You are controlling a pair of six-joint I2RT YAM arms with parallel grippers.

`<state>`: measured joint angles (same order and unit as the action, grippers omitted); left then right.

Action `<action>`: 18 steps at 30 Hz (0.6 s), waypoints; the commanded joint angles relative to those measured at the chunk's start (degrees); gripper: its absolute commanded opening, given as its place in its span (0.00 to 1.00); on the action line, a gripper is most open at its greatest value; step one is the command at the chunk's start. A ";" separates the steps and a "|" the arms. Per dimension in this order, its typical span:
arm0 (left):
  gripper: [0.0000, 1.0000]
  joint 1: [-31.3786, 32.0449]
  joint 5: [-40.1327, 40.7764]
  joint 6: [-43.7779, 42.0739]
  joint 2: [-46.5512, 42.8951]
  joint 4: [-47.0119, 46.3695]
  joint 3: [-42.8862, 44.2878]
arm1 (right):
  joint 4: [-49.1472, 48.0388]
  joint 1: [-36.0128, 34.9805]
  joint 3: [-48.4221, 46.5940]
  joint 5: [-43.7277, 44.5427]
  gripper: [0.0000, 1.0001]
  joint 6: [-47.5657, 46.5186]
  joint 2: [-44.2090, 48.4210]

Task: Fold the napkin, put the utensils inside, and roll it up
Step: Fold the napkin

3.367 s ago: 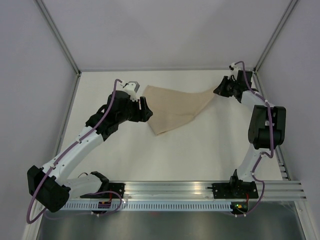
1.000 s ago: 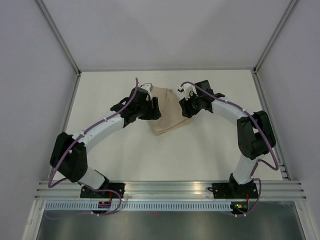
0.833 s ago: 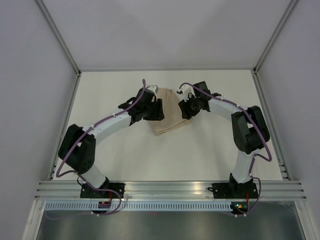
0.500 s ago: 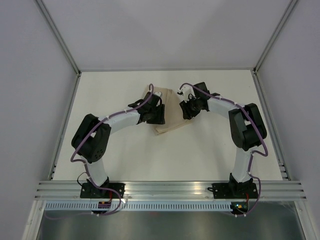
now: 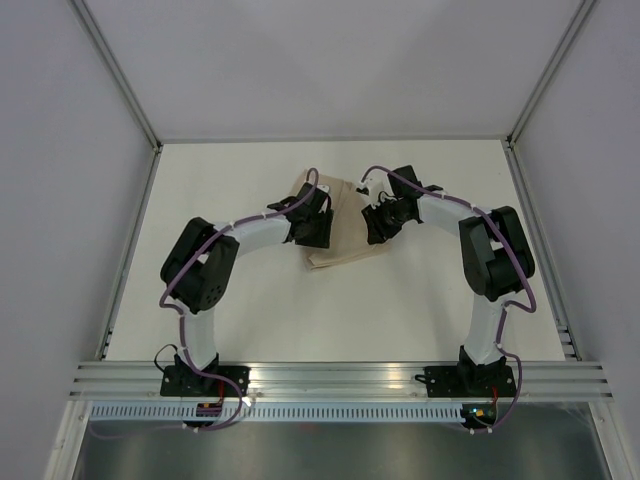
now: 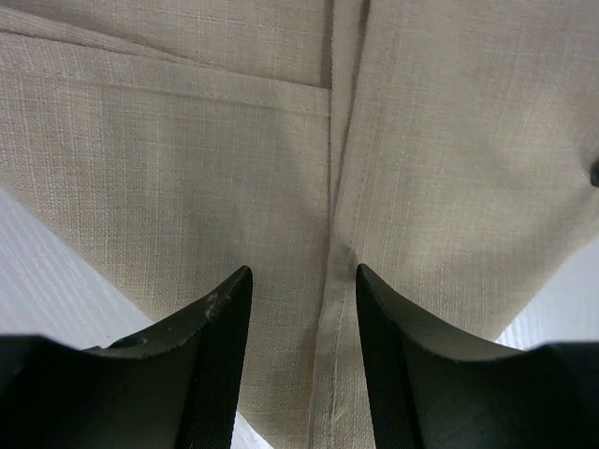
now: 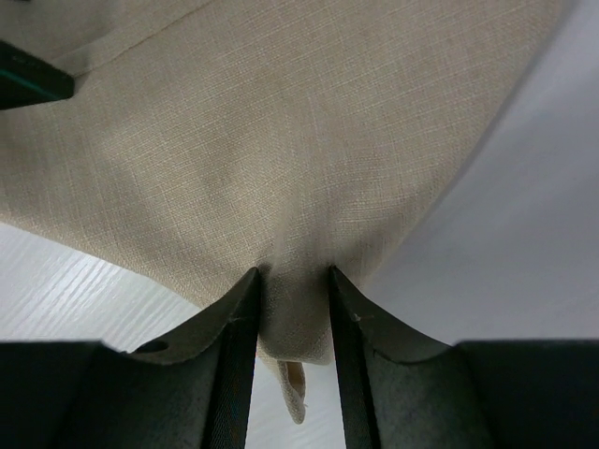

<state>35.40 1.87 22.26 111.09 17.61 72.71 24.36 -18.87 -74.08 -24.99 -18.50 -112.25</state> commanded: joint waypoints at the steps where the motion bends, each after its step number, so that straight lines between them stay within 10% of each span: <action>1: 0.53 0.20 1.56 -4.32 1.59 1.81 3.40 | 6.92 0.06 -0.36 -4.27 0.41 -1.27 1.24; 18: 0.54 0.20 -3.54 -12.77 6.42 6.21 11.14 | 11.77 -0.20 5.88 -10.08 0.44 1.10 8.00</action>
<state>35.44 -0.56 12.19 117.05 22.79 81.80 35.40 -18.92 -68.53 -34.50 -18.13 -107.66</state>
